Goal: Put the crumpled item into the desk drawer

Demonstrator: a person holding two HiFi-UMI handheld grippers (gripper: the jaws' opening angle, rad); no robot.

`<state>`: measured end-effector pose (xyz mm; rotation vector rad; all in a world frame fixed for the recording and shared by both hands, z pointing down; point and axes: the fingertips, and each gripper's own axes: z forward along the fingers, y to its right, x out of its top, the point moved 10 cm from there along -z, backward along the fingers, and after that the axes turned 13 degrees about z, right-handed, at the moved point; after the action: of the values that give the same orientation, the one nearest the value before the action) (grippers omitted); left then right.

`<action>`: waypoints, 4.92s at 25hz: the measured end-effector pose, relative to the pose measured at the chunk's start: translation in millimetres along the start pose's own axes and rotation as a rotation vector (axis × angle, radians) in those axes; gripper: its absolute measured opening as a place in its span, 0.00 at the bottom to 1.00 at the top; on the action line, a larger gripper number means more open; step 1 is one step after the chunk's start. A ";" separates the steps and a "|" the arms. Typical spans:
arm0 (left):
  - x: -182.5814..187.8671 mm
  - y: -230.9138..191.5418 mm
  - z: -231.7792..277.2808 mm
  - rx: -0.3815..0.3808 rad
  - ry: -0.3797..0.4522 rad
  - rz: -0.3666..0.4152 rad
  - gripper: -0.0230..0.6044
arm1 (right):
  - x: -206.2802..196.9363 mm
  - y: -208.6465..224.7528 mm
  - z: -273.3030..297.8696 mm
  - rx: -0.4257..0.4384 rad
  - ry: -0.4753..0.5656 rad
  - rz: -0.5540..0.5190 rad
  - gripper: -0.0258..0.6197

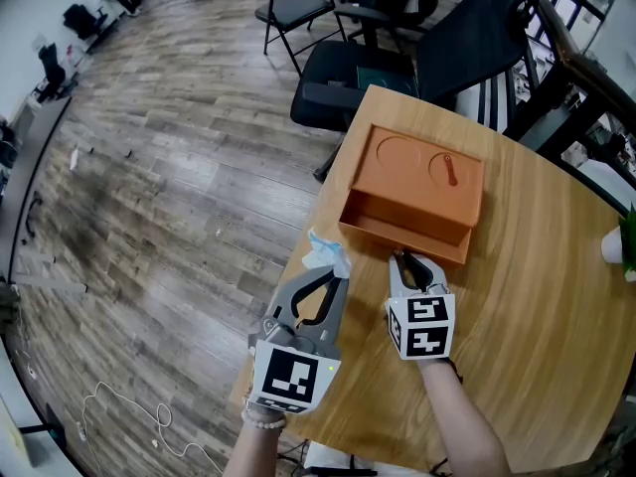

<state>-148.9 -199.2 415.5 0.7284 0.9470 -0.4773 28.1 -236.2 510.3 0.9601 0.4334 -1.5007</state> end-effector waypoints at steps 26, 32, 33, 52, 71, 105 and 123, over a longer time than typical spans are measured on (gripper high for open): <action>14.2 4.7 -9.5 0.030 0.003 0.006 0.07 | -33.7 -10.3 -50.6 0.047 -0.019 -0.023 0.07; 27.7 2.8 -12.1 0.024 0.018 0.047 0.07 | -17.7 1.6 -96.3 0.033 0.076 -0.037 0.05; 30.1 2.1 -12.1 0.017 0.020 0.060 0.07 | -13.7 3.1 -104.0 0.029 0.093 -0.027 0.05; 65.3 23.5 83.8 -0.362 -0.055 0.498 0.07 | 15.4 51.3 -184.1 -0.012 0.222 0.037 0.05; 40.1 60.5 179.4 -0.803 -0.354 0.747 0.07 | 5.4 74.8 -202.5 -0.055 0.237 0.076 0.05; 89.6 25.0 102.2 -0.455 -0.106 0.380 0.04 | 16.9 82.4 -243.3 -0.018 0.271 0.031 0.05; 157.8 54.5 -71.5 -0.155 0.114 0.158 0.04 | 50.5 58.2 -327.0 0.117 0.393 -0.164 0.05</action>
<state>-72.2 -118.6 271.9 0.6888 1.0122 -0.2227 189.4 -34.1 295.8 1.3477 0.7261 -1.4955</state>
